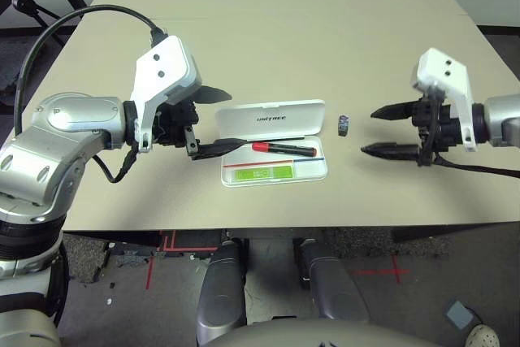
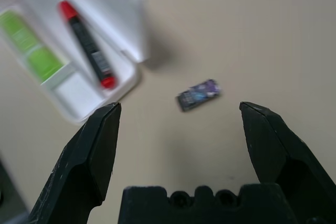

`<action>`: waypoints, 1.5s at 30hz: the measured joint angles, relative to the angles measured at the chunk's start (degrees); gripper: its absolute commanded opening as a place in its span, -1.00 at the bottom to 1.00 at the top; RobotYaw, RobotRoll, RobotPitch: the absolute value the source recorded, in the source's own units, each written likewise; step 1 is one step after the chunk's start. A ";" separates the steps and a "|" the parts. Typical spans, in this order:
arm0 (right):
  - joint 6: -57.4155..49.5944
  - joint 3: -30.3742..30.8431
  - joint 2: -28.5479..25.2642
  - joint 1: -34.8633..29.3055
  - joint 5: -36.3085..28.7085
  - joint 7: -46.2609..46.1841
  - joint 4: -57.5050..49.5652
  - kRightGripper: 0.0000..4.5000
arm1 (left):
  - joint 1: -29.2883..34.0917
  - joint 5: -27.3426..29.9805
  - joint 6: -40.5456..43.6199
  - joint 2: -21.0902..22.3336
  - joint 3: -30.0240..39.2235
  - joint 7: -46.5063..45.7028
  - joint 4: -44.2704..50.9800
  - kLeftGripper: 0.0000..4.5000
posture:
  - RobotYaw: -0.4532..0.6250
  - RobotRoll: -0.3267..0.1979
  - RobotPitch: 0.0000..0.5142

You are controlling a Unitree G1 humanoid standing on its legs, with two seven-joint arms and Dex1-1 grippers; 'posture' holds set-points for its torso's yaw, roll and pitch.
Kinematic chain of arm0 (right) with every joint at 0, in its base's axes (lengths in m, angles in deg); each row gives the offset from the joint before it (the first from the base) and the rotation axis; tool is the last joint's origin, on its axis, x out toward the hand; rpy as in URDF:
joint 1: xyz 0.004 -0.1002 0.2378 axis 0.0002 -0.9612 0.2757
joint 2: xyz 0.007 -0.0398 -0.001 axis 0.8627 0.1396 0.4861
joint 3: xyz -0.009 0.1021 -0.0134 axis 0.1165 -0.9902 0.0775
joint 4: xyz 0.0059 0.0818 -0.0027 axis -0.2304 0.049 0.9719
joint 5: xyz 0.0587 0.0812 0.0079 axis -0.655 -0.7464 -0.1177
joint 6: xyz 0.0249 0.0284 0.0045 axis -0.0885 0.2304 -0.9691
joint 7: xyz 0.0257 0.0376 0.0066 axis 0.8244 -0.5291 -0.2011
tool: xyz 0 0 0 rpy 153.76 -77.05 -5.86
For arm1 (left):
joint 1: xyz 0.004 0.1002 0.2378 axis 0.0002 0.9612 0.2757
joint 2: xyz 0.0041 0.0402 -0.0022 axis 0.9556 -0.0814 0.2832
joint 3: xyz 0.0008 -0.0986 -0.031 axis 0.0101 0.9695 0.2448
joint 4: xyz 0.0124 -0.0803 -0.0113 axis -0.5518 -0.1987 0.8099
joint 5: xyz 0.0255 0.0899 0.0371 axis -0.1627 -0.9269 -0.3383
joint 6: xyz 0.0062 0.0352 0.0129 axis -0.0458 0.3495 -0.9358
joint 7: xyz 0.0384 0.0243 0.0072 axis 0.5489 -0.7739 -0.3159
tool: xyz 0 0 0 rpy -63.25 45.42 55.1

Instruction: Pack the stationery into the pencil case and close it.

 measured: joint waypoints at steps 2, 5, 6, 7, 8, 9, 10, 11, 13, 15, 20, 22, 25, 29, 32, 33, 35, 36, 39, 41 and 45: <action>-2.43 -0.52 2.16 1.37 0.61 -4.16 1.07 1.00 | -0.23 -0.03 -0.32 -0.62 -0.14 -0.28 -0.46 0.99 | -0.30 0.25 -0.27; -6.68 -1.69 6.63 4.54 1.65 -11.32 2.91 1.00 | -0.34 -0.17 -0.77 -1.05 -0.57 -0.98 -1.57 0.99 | -0.29 0.25 -0.29; -7.93 -1.89 7.18 4.96 1.78 -12.79 3.16 1.00 | -0.34 -0.21 -0.80 -1.05 -0.57 -1.13 -1.60 0.99 | -0.29 0.25 -0.29; -9.09 -1.97 7.51 5.29 1.88 -14.06 3.37 1.00 | -0.33 -0.21 -0.89 -1.05 -0.58 -1.22 -1.60 0.99 | -0.29 0.25 -0.29; -10.06 -2.04 7.81 5.39 2.03 -15.22 3.60 1.00 | -0.28 -0.23 -1.02 -1.03 -0.57 -1.27 -1.59 0.99 | -0.28 0.25 -0.28; -11.03 -2.18 8.75 5.64 2.25 -16.67 4.02 1.00 | -0.18 -0.26 -1.09 -1.03 -0.59 -1.41 -1.59 0.99 | -0.27 0.25 -0.27; -12.04 -2.32 10.06 5.95 2.54 -18.26 4.46 1.00 | -0.16 -0.32 -1.15 -1.04 -0.79 -1.63 -1.58 0.99 | -0.27 0.25 -0.27; -12.82 -2.37 11.09 6.00 2.79 -19.44 4.59 1.00 | -0.13 -0.40 -1.21 -1.04 -1.06 -1.83 -1.56 0.99 | -0.27 0.25 -0.27; -14.32 -2.43 13.92 5.99 3.04 -22.29 4.70 1.00 | -0.03 -0.54 -1.27 -1.05 -1.74 -2.27 -1.51 0.99 | -0.24 0.25 -0.27; -15.30 -2.44 16.19 5.76 3.28 -24.31 4.63 1.00 | 0.00 -0.55 -1.27 -1.13 -2.13 -2.71 -1.39 0.99 | -0.23 0.25 -0.27; -16.81 -2.29 20.75 4.20 3.95 -28.34 4.45 1.00 | 0.19 -0.57 -1.26 -1.18 -2.61 -3.77 -1.01 0.99 | -0.19 0.25 -0.26; -16.94 -2.27 22.75 3.91 4.29 -30.25 4.45 1.00 | 0.21 -0.78 -1.26 -1.17 -2.74 -4.10 -1.01 0.99 | -0.19 0.25 -0.26; -16.95 -2.03 25.70 2.40 5.26 -32.74 4.45 1.00 | 0.21 -1.00 -1.27 -1.13 -2.75 -4.18 -1.00 0.99 | -0.19 0.25 -0.27; -15.93 -0.97 27.72 1.48 6.37 -34.98 4.65 1.00 | 0.35 -1.28 -1.29 -1.08 -2.85 -4.18 -1.01 0.99 | -0.20 0.25 -0.27; -14.16 -0.56 28.31 1.21 7.36 -36.01 5.40 1.00 | 0.38 -1.49 -1.38 -1.08 -3.20 -4.17 -1.06 0.99 | -0.20 0.25 -0.28; -13.58 -0.44 28.56 1.20 7.51 -36.17 5.77 1.00 | 0.37 -1.52 -1.43 -1.09 -3.42 -4.17 -1.10 0.99 | -0.20 0.25 -0.28; -12.13 -0.37 29.00 1.18 7.85 -36.33 6.79 1.00 | 0.37 -1.60 -1.54 -1.16 -4.09 -4.18 -1.17 0.99 | -0.20 0.25 -0.29; -11.73 -0.34 29.14 1.17 8.03 -36.38 7.03 1.00 | 0.36 -1.63 -1.58 -1.19 -4.26 -4.18 -1.18 0.99 | -0.20 0.25 -0.29; -10.80 -0.13 29.17 1.15 8.55 -36.35 7.83 0.83 | 0.34 -1.68 -1.60 -1.32 -4.80 -4.19 -1.31 1.00 | -0.20 0.25 -0.29; -10.23 0.02 28.81 0.95 8.88 -36.23 8.17 0.57 | 0.33 -1.68 -1.60 -1.39 -4.93 -4.20 -1.32 1.00 | -0.20 0.25 -0.29; -9.95 0.88 26.91 0.78 8.97 -34.68 8.19 -0.10 | 0.32 -1.69 -1.60 -1.40 -4.93 -4.23 -1.32 1.00 | -0.20 0.25 -0.30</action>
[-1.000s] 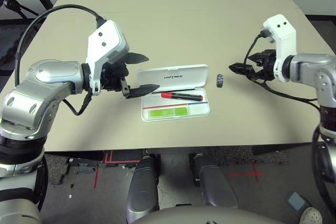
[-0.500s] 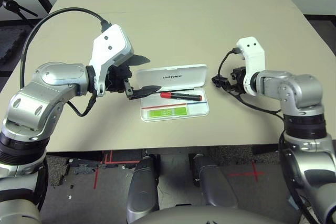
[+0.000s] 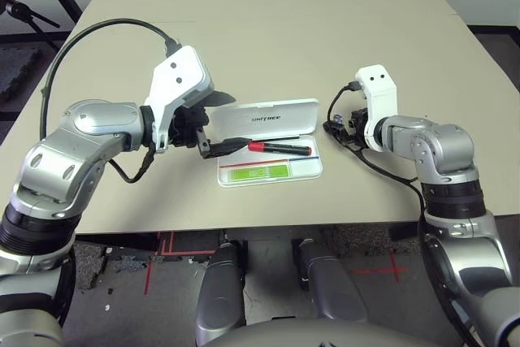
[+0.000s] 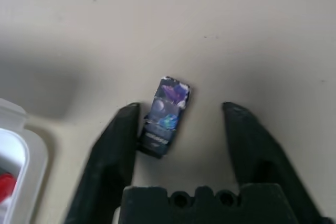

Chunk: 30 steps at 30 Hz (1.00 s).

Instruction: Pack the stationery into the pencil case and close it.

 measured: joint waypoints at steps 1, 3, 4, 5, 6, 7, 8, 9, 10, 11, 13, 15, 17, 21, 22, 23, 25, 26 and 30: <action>0.11 0.39 -0.30 0.02 -0.04 0.59 0.00 -0.27 | -0.01 0.00 0.00 -0.01 0.00 -0.01 0.00 1.00 | -0.20 0.25 -0.30; 0.33 1.22 -1.46 0.09 -0.42 2.14 0.00 -0.60 | -0.04 -0.01 0.00 -0.05 -0.01 -0.03 -0.01 1.00 | -0.20 0.25 -0.30; 0.83 2.04 -2.63 0.10 -0.45 3.45 0.08 -0.78 | -0.05 -0.01 -0.01 -0.05 -0.01 -0.04 -0.02 1.00 | -0.20 0.25 -0.30; 1.89 3.46 -4.54 0.09 -0.46 5.31 0.12 -0.85 | -0.05 -0.01 -0.01 -0.06 -0.02 -0.05 -0.05 1.00 | -0.20 0.25 -0.30; 3.27 4.68 -6.77 0.07 -0.48 7.64 0.25 -0.85 | -0.05 -0.03 -0.01 -0.06 -0.02 -0.06 -0.11 1.00 | -0.21 0.25 -0.30; 5.66 5.90 -9.51 0.07 -0.43 10.78 0.53 -0.85 | -0.06 -0.07 -0.02 -0.06 -0.02 -0.08 -0.20 1.00 | -0.21 0.25 -0.30; 8.01 6.72 -11.63 0.07 -0.40 13.38 0.88 -0.85 | -0.06 -0.11 -0.03 -0.06 -0.03 -0.08 -0.23 1.00 | -0.21 0.25 -0.30; 11.09 7.60 -14.30 0.09 -0.34 16.70 1.28 -0.85 | -0.07 -0.16 -0.03 -0.06 -0.03 -0.08 -0.29 1.00 | -0.21 0.25 -0.30; 13.47 7.86 -15.87 0.10 -0.18 19.01 1.58 -0.85 | -0.09 -0.25 -0.03 -0.06 -0.04 -0.07 -0.32 1.00 | -0.21 0.25 -0.30; 16.27 8.21 -17.44 0.13 0.11 21.54 2.15 -0.85 | -0.12 -0.30 -0.04 -0.06 -0.06 -0.07 -0.37 1.00 | -0.21 0.25 -0.30; 20.66 9.02 -19.45 0.02 0.32 25.93 2.84 -0.85 | -0.20 -0.41 -0.06 -0.06 -0.10 -0.07 -0.42 1.00 | -0.22 0.25 -0.30; 25.94 9.68 -21.85 -0.43 0.24 32.04 3.09 -0.85 | -0.27 -0.45 -0.08 -0.06 -0.14 -0.06 -0.45 1.00 | -0.22 0.25 -0.30; 31.77 9.63 -23.58 -1.14 -0.50 38.26 3.13 -0.85 | -0.27 -0.50 -0.09 -0.06 -0.19 -0.05 -0.47 1.00 | -0.22 0.25 -0.30; 38.99 9.53 -24.64 -2.48 -1.95 46.69 3.30 -0.85 | -0.27 -0.55 -0.11 -0.05 -0.19 0.01 -0.51 1.00 | -0.22 0.25 -0.30; 40.92 9.52 -25.06 -2.67 -1.92 48.46 3.92 -0.85 | -0.27 -0.55 -0.11 -0.05 -0.19 0.03 -0.51 1.00 | -0.23 0.25 -0.29; 42.57 9.52 -25.55 -2.71 -1.87 49.86 4.70 -0.85 | -0.27 -0.56 -0.11 -0.05 -0.19 0.04 -0.52 1.00 | -0.23 0.25 -0.29; 46.19 9.46 -26.92 -2.72 -1.56 52.92 6.61 -0.85 | -0.25 -0.76 -0.11 -0.03 -0.21 0.06 -0.55 1.00 | -0.23 0.25 -0.29; 47.16 9.41 -27.16 -2.71 -1.50 53.88 7.28 -0.85 | -0.26 -0.84 -0.11 -0.02 -0.21 0.06 -0.56 1.00 | -0.23 0.25 -0.28; 50.39 9.40 -28.50 -2.62 -1.51 59.15 7.82 -0.85 | -0.25 -0.95 -0.17 -0.01 -0.31 0.09 -0.66 1.00 | -0.23 0.25 -0.28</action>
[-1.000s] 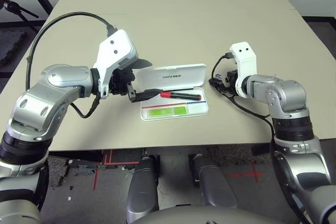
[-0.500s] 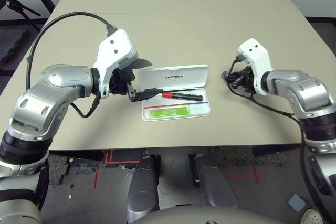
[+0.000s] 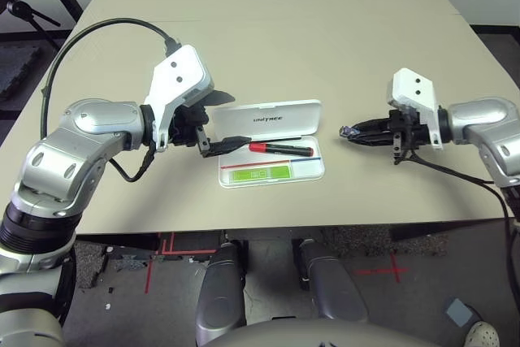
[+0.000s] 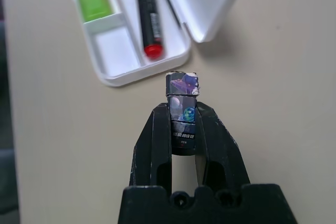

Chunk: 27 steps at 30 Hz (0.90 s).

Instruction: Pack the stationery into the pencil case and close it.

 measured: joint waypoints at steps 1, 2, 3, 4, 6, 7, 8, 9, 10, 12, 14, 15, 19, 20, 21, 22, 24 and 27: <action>0.54 0.00 -0.08 0.06 0.00 0.85 0.04 -0.85 | -0.01 -0.02 0.00 0.00 -0.07 0.00 -0.05 1.00 | -0.24 0.25 -0.26; 1.14 0.00 -0.08 0.09 0.03 1.71 0.07 -0.85 | -0.01 -0.03 -0.02 0.00 -0.17 0.01 -0.08 1.00 | -0.24 0.25 -0.26; 1.69 0.07 -0.08 0.09 0.15 2.56 0.04 -0.85 | -0.01 -0.05 -0.03 0.00 -0.30 0.02 -0.14 1.00 | -0.24 0.25 -0.24; 2.05 0.18 -0.05 0.10 0.25 3.10 -0.06 -0.85 | -0.01 -0.06 -0.03 0.00 -0.35 0.02 -0.17 1.00 | -0.24 0.25 -0.24; 2.10 0.37 0.42 0.09 0.26 3.62 -0.69 -0.85 | 0.00 -0.08 -0.03 0.01 -0.37 0.03 -0.20 1.00 | -0.24 0.25 -0.23; 2.10 0.41 0.98 0.09 0.26 3.70 -1.07 -0.85 | 0.00 -0.09 -0.03 0.02 -0.37 0.04 -0.20 1.00 | -0.24 0.25 -0.23; 2.11 0.43 2.08 0.10 0.27 3.59 -1.47 -0.85 | -0.01 -0.10 -0.03 0.03 -0.37 0.04 -0.23 1.00 | -0.23 0.25 -0.22; 2.16 0.69 3.39 0.08 0.31 3.39 -2.09 -0.85 | -0.01 -0.10 -0.04 0.03 -0.41 0.04 -0.25 1.00 | -0.23 0.25 -0.21; 2.33 0.99 4.46 0.08 0.39 3.23 -2.50 -0.85 | -0.01 -0.11 -0.04 0.03 -0.48 0.04 -0.28 1.00 | -0.23 0.25 -0.21; 3.15 2.18 5.91 0.08 1.12 3.00 -2.81 -0.85 | -0.01 -0.11 -0.05 0.03 -0.62 0.04 -0.33 1.00 | -0.22 0.25 -0.20; 3.57 3.01 7.02 0.10 1.79 2.90 -2.82 -0.85 | -0.01 -0.11 -0.05 0.03 -0.94 0.04 -0.33 1.00 | -0.22 0.25 -0.20; 3.76 3.19 7.22 0.19 2.23 2.89 -2.81 -0.85 | -0.01 -0.11 -0.04 0.03 -0.94 0.04 -0.33 1.00 | -0.22 0.25 -0.20; 4.45 4.19 7.73 1.09 3.54 2.98 -2.86 -0.85 | 0.00 -0.11 -0.03 0.07 -0.94 0.00 -0.32 1.00 | -0.20 0.25 -0.19; 4.47 4.54 8.05 1.13 3.72 3.05 -2.96 -0.85 | 0.00 -0.11 -0.02 0.07 -0.94 -0.02 -0.31 1.00 | -0.20 0.25 -0.19; 4.47 4.86 8.35 1.13 3.91 3.07 -3.04 -0.85 | 0.00 -0.11 -0.01 0.07 -0.94 -0.04 -0.31 1.00 | -0.20 0.25 -0.19; 4.49 5.09 8.70 1.13 4.11 3.07 -3.07 -0.85 | 0.01 -0.11 0.00 0.07 -0.94 -0.05 -0.29 1.00 | -0.19 0.25 -0.19; 4.68 5.54 9.11 1.24 4.71 3.04 -3.10 -0.85 | 0.04 -0.11 0.03 0.08 -0.94 -0.08 -0.22 1.00 | -0.19 0.25 -0.20; 4.96 6.10 9.75 1.66 5.51 3.02 -3.10 -0.85 | 0.18 -0.11 0.08 0.08 -0.94 -0.29 -0.05 1.00 | -0.18 0.25 -0.20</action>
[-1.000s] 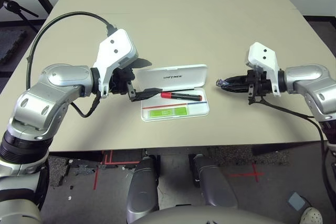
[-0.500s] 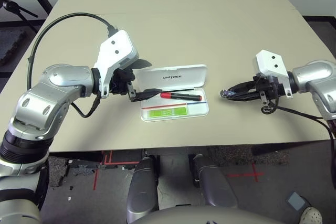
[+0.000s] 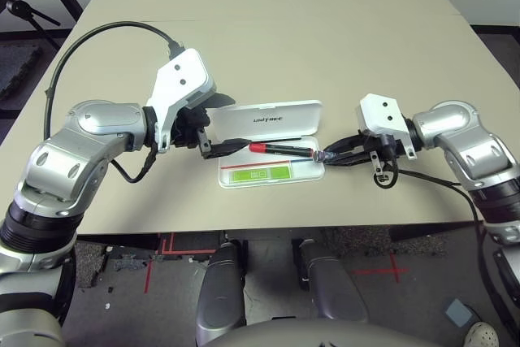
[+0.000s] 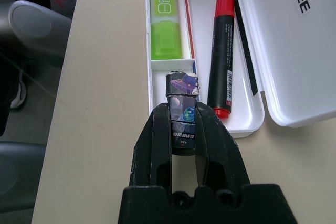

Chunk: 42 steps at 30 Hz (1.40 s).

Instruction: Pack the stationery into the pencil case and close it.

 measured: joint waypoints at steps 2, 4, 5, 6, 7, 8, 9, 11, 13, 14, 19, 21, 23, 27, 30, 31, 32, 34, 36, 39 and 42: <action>0.01 0.58 0.47 0.05 0.44 0.00 0.00 -0.85 | 0.04 0.00 0.01 0.02 0.00 -0.29 0.03 1.00 | -0.18 0.25 -0.20; 0.00 1.10 0.84 0.18 0.74 0.00 0.00 -0.85 | 0.16 -0.01 0.02 0.05 0.00 -0.50 0.05 1.00 | -0.17 0.25 -0.20; 0.00 1.22 1.12 0.35 1.00 0.00 0.01 -0.85 | 0.23 -0.01 0.05 0.06 0.00 -0.67 0.06 1.00 | -0.16 0.25 -0.20; 0.00 1.26 1.27 0.47 1.12 0.00 0.01 -0.85 | 0.28 -0.01 0.07 0.06 0.01 -0.76 0.08 1.00 | -0.16 0.25 -0.20; -0.01 1.32 1.46 0.62 1.20 -0.01 0.01 -0.85 | 0.36 -0.01 0.10 0.07 0.01 -0.84 0.08 1.00 | -0.16 0.25 -0.20; -0.03 1.37 1.59 0.70 1.25 -0.01 0.01 -0.85 | 0.41 0.00 0.13 0.07 0.01 -0.92 0.09 1.00 | -0.15 0.25 -0.20; -0.08 1.44 1.71 0.72 1.40 -0.01 0.01 -0.85 | 0.46 0.00 0.16 0.08 0.01 -0.99 0.09 1.00 | -0.15 0.25 -0.20; -0.40 1.93 1.97 0.73 1.89 -0.06 0.00 -0.85 | 0.67 0.00 0.20 0.20 0.04 -1.11 0.10 1.00 | -0.13 0.25 -0.20; -0.54 2.32 2.32 0.72 2.18 -0.19 -0.01 -0.52 | 0.91 0.03 0.31 0.29 0.11 -1.20 0.13 1.00 | -0.13 0.25 -0.20; -0.76 2.40 2.47 0.72 2.27 -0.41 -0.01 -0.41 | 1.08 0.05 0.35 0.38 0.20 -1.22 0.17 1.00 | -0.13 0.25 -0.20; -3.23 2.15 3.16 1.23 1.70 -1.67 -0.02 0.43 | 1.87 0.09 0.49 0.71 1.38 -1.42 0.20 1.00 | -0.13 0.25 -0.21; -4.32 1.47 3.22 1.96 1.17 -2.06 -0.02 0.76 | 1.88 0.09 0.49 0.72 1.40 -1.43 0.20 1.00 | -0.13 0.25 -0.21; -5.92 0.12 2.35 2.61 0.04 -2.04 -0.01 0.99 | 1.87 0.09 0.49 0.75 1.41 -1.43 0.21 1.00 | -0.13 0.25 -0.21; -8.31 -3.18 -1.53 2.91 -1.66 -1.13 0.74 0.99 | 1.94 0.09 0.49 1.60 1.53 -1.41 0.22 1.00 | -0.15 0.25 -0.22; -9.37 -4.58 -5.72 2.91 -2.40 0.82 3.08 0.99 | 2.25 0.15 0.43 2.76 1.93 -1.03 0.21 1.00 | -0.16 0.25 -0.24; -9.65 -5.35 -6.95 2.91 -2.54 1.31 3.93 0.99 | 2.62 0.16 0.29 3.18 2.36 -0.74 0.21 1.00 | -0.16 0.25 -0.24; -9.75 -5.89 -7.94 2.93 -2.73 1.60 4.50 0.99 | 3.09 0.16 0.04 3.77 2.66 -0.54 0.21 1.00 | -0.17 0.25 -0.25; -10.12 -6.40 -9.76 2.76 -2.89 2.46 5.16 0.99 | 4.92 0.15 -0.82 5.62 3.88 0.59 0.07 1.00 | -0.17 0.25 -0.25; -10.24 -6.96 -10.96 2.44 -2.88 2.89 5.69 0.99 | 6.62 0.04 -1.92 7.46 4.83 1.68 -0.25 1.00 | -0.17 0.25 -0.27; -10.19 -7.95 -11.72 2.12 -2.83 2.85 6.75 0.99 | 8.71 -0.93 -4.60 9.16 6.23 2.61 -3.11 1.00 | -0.17 0.25 -0.27; -10.13 -8.19 -12.10 1.50 -2.73 1.97 7.41 0.99 | 8.89 -3.43 -8.09 9.25 6.81 2.09 -8.75 1.00 | -0.17 0.25 -0.31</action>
